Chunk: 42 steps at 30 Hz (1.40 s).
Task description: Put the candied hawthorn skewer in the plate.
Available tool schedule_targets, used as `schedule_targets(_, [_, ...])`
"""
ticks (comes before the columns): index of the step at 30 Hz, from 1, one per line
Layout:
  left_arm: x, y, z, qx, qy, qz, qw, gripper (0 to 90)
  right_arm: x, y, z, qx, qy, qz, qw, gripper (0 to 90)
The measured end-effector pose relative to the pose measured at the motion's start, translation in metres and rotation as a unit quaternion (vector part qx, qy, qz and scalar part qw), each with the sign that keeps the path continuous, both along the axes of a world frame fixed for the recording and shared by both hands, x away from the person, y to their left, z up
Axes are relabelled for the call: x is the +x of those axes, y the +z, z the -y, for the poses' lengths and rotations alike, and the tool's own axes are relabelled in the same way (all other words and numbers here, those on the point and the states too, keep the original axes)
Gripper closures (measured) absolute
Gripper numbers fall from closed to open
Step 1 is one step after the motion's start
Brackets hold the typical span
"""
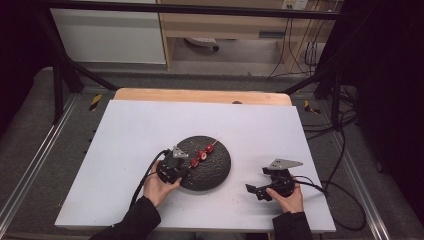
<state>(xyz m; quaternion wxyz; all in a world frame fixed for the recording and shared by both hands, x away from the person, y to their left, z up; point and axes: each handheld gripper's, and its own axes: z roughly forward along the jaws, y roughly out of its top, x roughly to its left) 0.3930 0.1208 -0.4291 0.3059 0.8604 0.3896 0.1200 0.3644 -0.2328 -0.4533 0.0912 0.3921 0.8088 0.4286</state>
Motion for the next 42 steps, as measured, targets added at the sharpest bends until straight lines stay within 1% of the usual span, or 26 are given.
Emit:
schedule_targets(3, [0.0,-0.001,0.0,-0.003,0.001,0.001,1.0,87.6,0.0,0.0,0.0,0.0,-0.001,-0.001,1.0,1.2])
schedule_targets(7, [0.0,0.0,-0.001,-0.002,-0.005,0.002,1.0,86.8,-0.001,0.001,0.001,0.002,-0.001,0.0,1.0,1.2])
schedule_targets(12, [-0.002,0.004,-0.007,-0.008,-0.014,0.005,0.9999,80.2,-0.001,0.001,0.001,0.002,-0.001,0.0,1.0,1.2])
schedule_targets(15, [-0.003,0.008,-0.013,-0.016,-0.021,0.01,0.9996,73.8,-0.001,0.001,0.001,0.002,-0.001,0.0,1.0,1.1])
schedule_targets(17, [-0.004,0.01,-0.017,-0.022,-0.031,0.009,0.9992,69.1,-0.001,0.001,0.001,0.004,-0.002,0.0,1.0,1.1])
schedule_targets(19, [-0.005,0.014,-0.023,-0.03,-0.038,0.015,0.9987,63.7,-0.001,0.002,0.001,0.003,-0.002,0.001,1.0,1.0])
schedule_targets(21, [-0.007,0.016,-0.028,-0.03,-0.048,0.016,0.9982,56.8,-0.001,0.002,0.001,0.004,-0.003,0.001,1.0,0.9])
schedule_targets(23, [-0.009,0.019,-0.034,-0.024,-0.057,0.021,0.9979,52.9,-0.001,0.002,0.002,0.004,-0.003,0.001,1.0,0.9])
schedule_targets(24, [-0.01,0.019,-0.038,-0.024,-0.06,0.021,0.9977,50.4,-0.001,0.002,0.002,0.004,-0.003,0.001,1.0,0.9])
schedule_targets(27, [-0.012,0.022,-0.049,-0.032,-0.066,0.022,0.9971,42.3,-0.002,0.002,0.002,0.004,-0.003,0.0,1.0,0.9])
schedule_targets(29, [-0.014,0.024,-0.056,-0.037,-0.066,0.024,0.9968,37.1,-0.001,0.002,0.002,0.005,-0.004,0.002,1.0,0.8])
schedule_targets(31, [-0.016,0.025,-0.063,-0.035,-0.067,0.03,0.9967,32.1,-0.002,0.003,0.002,0.006,-0.004,0.001,1.0,0.7])
schedule_targets(33, [-0.017,0.024,-0.071,-0.033,-0.065,0.032,0.9968,26.8,-0.001,0.002,0.002,0.005,-0.004,0.002,1.0,0.7])
schedule_targets(36, [-0.019,0.022,-0.081,-0.034,-0.051,0.035,0.9975,16.3,-0.002,0.002,0.002,0.006,-0.005,-0.001,1.0,0.7])
schedule_targets(39, [-0.023,0.018,-0.096,-0.044,-0.036,0.036,0.9978,11.2,-0.002,0.002,0.003,0.006,-0.006,-0.001,1.0,0.7])
schedule_targets(42, [-0.026,0.012,-0.106,-0.052,-0.027,0.036,0.9976,6.9,-0.002,0.003,0.003,0.006,-0.007,-0.002,1.0,0.7])
